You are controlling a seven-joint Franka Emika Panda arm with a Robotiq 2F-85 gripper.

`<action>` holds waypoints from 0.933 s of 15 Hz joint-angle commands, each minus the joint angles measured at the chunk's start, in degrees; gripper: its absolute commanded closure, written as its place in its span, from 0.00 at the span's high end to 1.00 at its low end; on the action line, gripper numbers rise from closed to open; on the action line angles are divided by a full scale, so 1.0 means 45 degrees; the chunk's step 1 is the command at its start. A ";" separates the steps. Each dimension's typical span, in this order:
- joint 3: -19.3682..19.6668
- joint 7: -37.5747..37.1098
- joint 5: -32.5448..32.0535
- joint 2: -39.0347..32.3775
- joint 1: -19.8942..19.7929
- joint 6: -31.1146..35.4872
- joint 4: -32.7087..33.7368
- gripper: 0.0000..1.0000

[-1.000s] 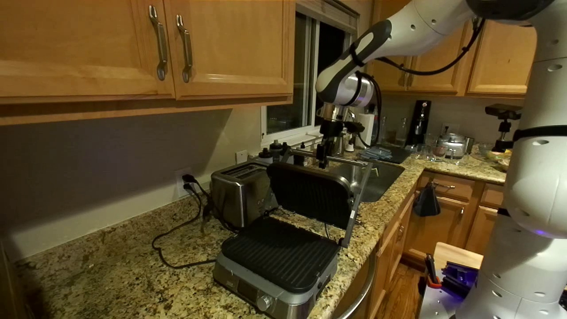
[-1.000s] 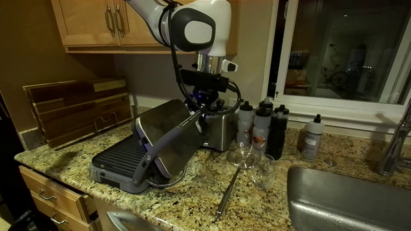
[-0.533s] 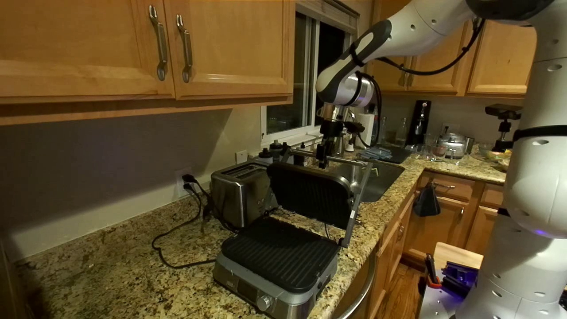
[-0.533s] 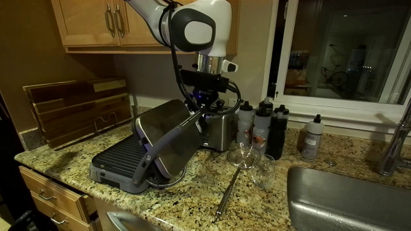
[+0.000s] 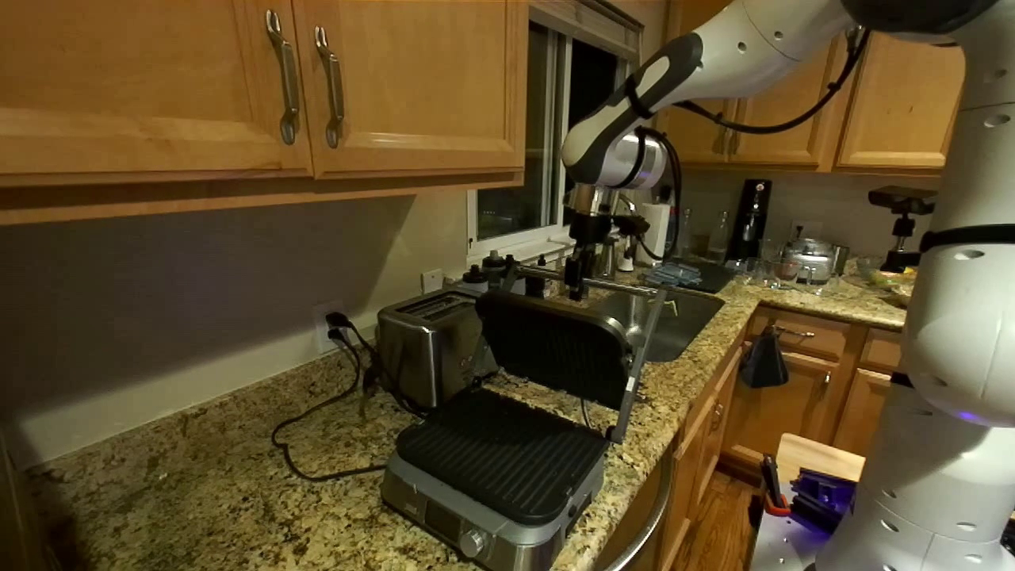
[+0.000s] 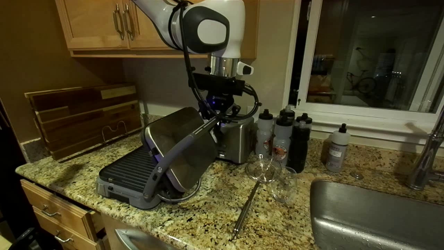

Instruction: Close the sandwich maker

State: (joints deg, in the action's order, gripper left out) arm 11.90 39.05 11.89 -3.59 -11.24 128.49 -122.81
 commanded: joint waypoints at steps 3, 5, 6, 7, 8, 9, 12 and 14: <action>-0.0860 -0.0921 -0.0959 0.1415 0.0561 -0.0009 -0.0913 0.04; -0.1147 -0.1334 -0.0811 0.1588 0.0788 0.0052 -0.1002 0.04; -0.1288 -0.1561 -0.0686 0.1662 0.0933 0.0057 -0.1032 0.04; -0.1455 -0.1825 -0.0613 0.1716 0.1108 0.0080 -0.1059 0.04; -0.1630 -0.2097 -0.0555 0.1748 0.1295 0.0104 -0.1067 0.04; -0.1817 -0.2424 -0.0551 0.1736 0.1510 0.0178 -0.1050 0.04; -0.2437 -0.3488 -0.0380 0.1364 0.2197 0.0268 -0.0730 0.04; -0.2806 -0.4004 -0.0208 0.1145 0.2611 0.0299 -0.0597 0.04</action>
State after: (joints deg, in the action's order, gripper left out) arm 0.86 23.54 9.83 3.20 -2.01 128.35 -125.20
